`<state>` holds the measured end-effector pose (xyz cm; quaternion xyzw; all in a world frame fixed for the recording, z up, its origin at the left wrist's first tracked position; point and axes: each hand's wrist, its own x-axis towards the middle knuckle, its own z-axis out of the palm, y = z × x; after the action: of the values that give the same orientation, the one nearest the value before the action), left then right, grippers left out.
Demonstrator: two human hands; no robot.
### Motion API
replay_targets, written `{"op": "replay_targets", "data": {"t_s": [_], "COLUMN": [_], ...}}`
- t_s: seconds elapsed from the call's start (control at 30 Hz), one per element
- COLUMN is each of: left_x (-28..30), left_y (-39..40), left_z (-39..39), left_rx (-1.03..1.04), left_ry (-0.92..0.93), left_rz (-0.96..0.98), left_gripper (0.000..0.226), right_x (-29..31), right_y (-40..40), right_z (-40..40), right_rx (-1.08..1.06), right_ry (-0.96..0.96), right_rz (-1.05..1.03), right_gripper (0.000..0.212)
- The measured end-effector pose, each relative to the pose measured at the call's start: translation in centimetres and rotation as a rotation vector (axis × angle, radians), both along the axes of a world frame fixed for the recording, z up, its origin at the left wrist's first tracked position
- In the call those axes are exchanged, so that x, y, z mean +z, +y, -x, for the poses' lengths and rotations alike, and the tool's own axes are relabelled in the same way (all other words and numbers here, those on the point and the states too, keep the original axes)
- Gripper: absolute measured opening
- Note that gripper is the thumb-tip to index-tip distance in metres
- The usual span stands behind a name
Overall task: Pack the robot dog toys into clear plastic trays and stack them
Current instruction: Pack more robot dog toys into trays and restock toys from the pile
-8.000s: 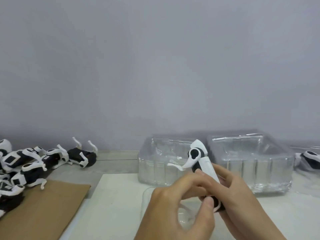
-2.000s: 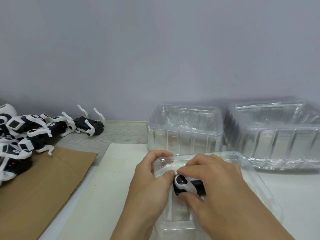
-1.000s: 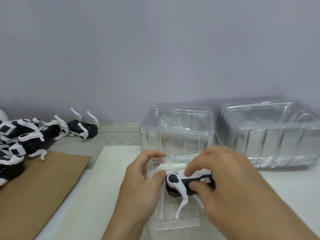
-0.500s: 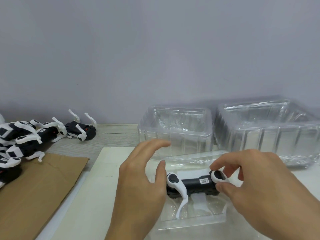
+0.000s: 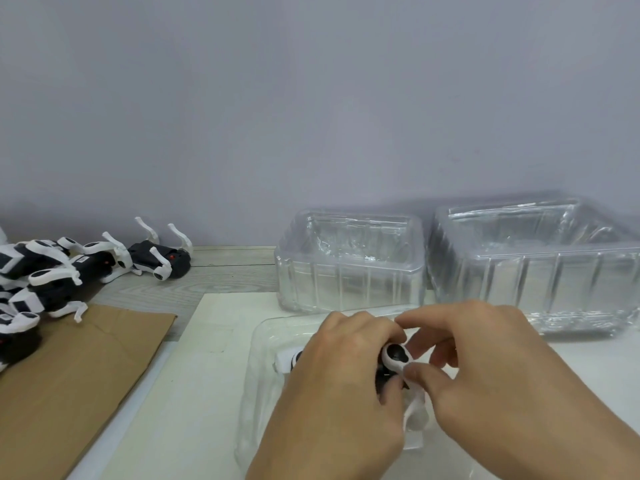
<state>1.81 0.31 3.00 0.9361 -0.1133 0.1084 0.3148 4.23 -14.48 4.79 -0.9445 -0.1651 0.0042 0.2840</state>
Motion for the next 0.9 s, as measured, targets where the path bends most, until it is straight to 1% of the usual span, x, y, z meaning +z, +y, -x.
{"op": "replay_targets", "data": {"t_s": [0.13, 0.27, 0.4, 0.53, 0.67, 0.7, 0.77, 0.83, 0.9], "left_x": [0.1, 0.1, 0.3, 0.8, 0.5, 0.4, 0.2, 0.1, 0.1], "left_y": [-0.1, -0.3, -1.0, -1.4, -1.2, -1.2, -1.1, -0.8, -0.5], "left_z": [0.0, -0.1, -0.4, -1.0, -0.4, -0.2, -0.1, -0.1, -0.2], "left_rx": [-0.002, 0.072, 0.178, 0.212, 0.216, 0.227, 0.261, 0.258, 0.242], "left_ry": [0.043, 0.060, 0.099, 0.175, 0.115, 0.099, 0.093, 0.115, 0.131], "left_rz": [0.013, 0.052, 0.062, 0.032, 0.046, 0.068, 0.143, 0.192, 0.201], "left_gripper": [0.030, 0.024, 0.019, 0.018, 0.013, 0.015, 0.031, 0.044, 0.047], "right_x": [0.2, 0.2, 0.0, -0.2, -0.6, -0.8, -1.1, -1.4, -1.6], "right_y": [-0.7, -0.5, -0.5, -0.7, -0.7, -0.6, -0.2, 0.1, 0.3], "right_z": [-0.1, -0.4, -0.5, -0.4, -0.4, -0.3, -0.3, -0.3, -0.3], "right_rx": [0.028, 0.005, -0.016, -0.010, -0.020, -0.021, -0.010, -0.018, -0.043], "right_ry": [-0.023, -0.011, 0.007, 0.006, 0.000, 0.003, 0.004, -0.010, -0.020], "right_rz": [0.034, 0.097, 0.066, 0.032, 0.013, 0.008, 0.020, 0.031, 0.035], "right_gripper": [0.023, 0.040, 0.035, 0.032, 0.030, 0.027, 0.021, 0.021, 0.019]}}
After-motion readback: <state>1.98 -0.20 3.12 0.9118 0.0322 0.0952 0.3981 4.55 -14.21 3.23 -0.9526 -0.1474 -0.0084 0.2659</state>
